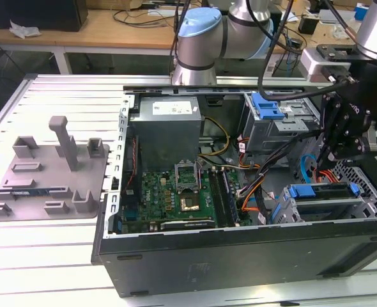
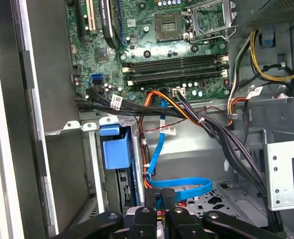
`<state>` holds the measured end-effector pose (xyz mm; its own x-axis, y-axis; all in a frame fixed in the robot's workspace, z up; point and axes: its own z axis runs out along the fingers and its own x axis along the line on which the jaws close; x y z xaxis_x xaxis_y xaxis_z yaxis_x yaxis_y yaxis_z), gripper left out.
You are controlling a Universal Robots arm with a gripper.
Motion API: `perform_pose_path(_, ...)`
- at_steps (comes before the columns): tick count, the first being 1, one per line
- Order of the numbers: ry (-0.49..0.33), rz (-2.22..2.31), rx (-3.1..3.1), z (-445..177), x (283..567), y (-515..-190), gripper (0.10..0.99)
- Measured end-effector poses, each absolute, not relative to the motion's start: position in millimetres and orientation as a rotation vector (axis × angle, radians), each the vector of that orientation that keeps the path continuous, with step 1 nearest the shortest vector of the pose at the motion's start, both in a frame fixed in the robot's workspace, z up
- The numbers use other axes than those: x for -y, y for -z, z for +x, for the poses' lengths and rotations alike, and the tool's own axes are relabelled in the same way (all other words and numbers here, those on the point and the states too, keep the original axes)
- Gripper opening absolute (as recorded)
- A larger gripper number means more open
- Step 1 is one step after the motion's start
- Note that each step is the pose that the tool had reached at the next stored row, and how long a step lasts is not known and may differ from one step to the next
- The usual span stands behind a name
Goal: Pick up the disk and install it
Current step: 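Insert the second disk wire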
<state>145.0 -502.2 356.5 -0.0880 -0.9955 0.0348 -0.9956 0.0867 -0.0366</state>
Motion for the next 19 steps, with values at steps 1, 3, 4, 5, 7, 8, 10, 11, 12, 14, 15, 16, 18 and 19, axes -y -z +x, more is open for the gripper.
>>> perform_pose_path(1, -0.079, 2.122, 2.315, 145, 503, -356, 0.165)
perform_pose_path(3, -0.079, 2.121, 2.315, 145, 503, -357, 0.165)
perform_pose_path(4, -0.08, 2.121, 2.315, 145, 503, -357, 0.165)
perform_pose_path(5, -0.08, 2.121, 2.314, 145, 503, -357, 0.165)
perform_pose_path(7, -0.08, 2.121, 2.314, 145, 503, -357, 0.165)
perform_pose_path(8, -0.08, 2.121, 2.314, 145, 503, -357, 0.165)
perform_pose_path(10, -0.08, 2.121, 2.314, 145, 503, -357, 0.165)
perform_pose_path(11, -0.08, 2.121, 2.314, 146, 503, -356, 0.165)
perform_pose_path(12, -0.08, 2.121, 2.314, 146, 504, -356, 0.165)
perform_pose_path(14, -0.08, 2.121, 2.314, 146, 507, -357, 0.165)
perform_pose_path(15, -0.078, 2.122, 2.315, 146, 511, -356, 0.165)
perform_pose_path(16, -0.078, 2.122, 2.315, 146, 513, -357, 0.165)
perform_pose_path(18, -0.077, 2.122, 2.316, 146, 517, -356, 0.165)
perform_pose_path(19, -0.076, 2.123, 2.316, 146, 519, -357, 0.165)
